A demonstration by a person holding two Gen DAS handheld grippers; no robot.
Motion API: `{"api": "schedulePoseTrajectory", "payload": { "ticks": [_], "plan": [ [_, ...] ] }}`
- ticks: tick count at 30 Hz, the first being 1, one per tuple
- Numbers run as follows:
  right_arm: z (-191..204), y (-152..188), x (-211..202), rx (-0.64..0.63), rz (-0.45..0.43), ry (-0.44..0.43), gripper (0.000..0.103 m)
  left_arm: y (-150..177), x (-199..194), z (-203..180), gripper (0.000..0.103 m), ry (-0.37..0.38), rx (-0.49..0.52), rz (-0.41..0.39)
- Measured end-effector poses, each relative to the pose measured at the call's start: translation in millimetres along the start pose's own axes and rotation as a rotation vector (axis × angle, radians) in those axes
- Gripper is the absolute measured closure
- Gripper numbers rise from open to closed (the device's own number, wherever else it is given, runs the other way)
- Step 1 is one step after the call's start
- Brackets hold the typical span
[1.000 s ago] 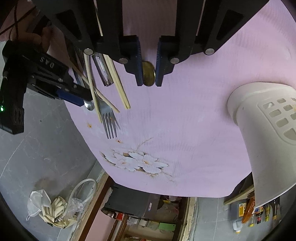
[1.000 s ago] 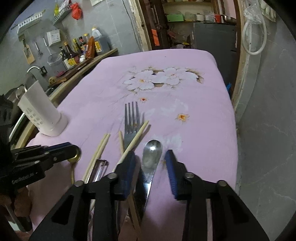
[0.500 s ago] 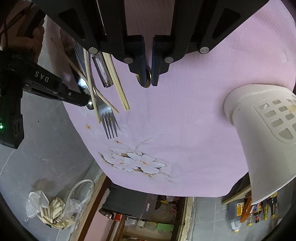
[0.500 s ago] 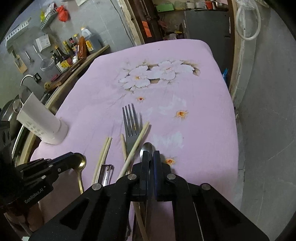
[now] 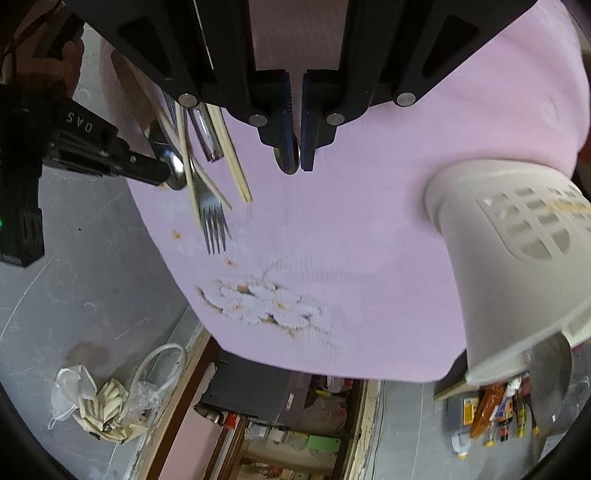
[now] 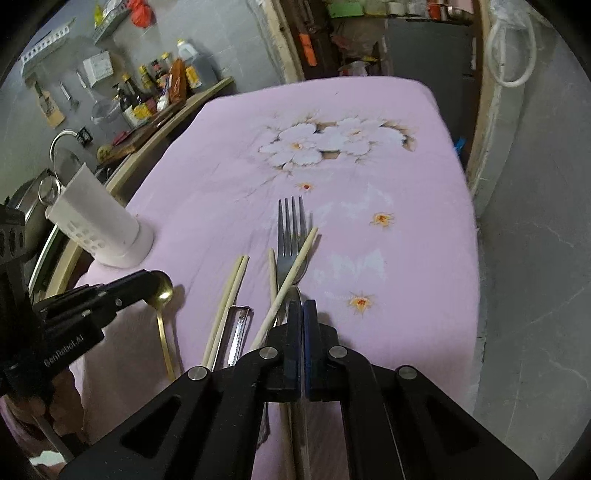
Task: Organize utensils
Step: 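Grasp the gold spoon with the left tool while the right tool grasps the knife, then carry the gold spoon and knife into the white holder and open both tools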
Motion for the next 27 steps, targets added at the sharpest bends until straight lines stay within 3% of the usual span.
{"api": "schedulePoseTrajectory", "payload": {
  "ticks": [11, 22, 27],
  "plan": [
    [-3.6, 1.7, -7.5, -0.015, 0.009, 0.110, 0.102, -22.1, -33.7, -1.2, 0.100, -0.013, 0.062, -0.041],
    [9.2, 17.0, 2.2, -0.018, 0.088, 0.140, 0.101, -22.0, -37.1, 7.2, 0.100, 0.019, 0.068, -0.007],
    [8.7, 18.1, 8.6, 0.001, 0.123, 0.108, 0.097, -21.1, -39.5, 9.0, 0.100, 0.040, 0.075, 0.003]
  ]
}}
Point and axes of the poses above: each gripper's, at about its wrist camera, not at the fingertips, and x roughly the way its jaws point, z to its left, y to its underside, the point moved 9 cm from there along x, roughly the way its jaws point, and after that the axes turned 15 degrees about y, right-handed, at the moved point
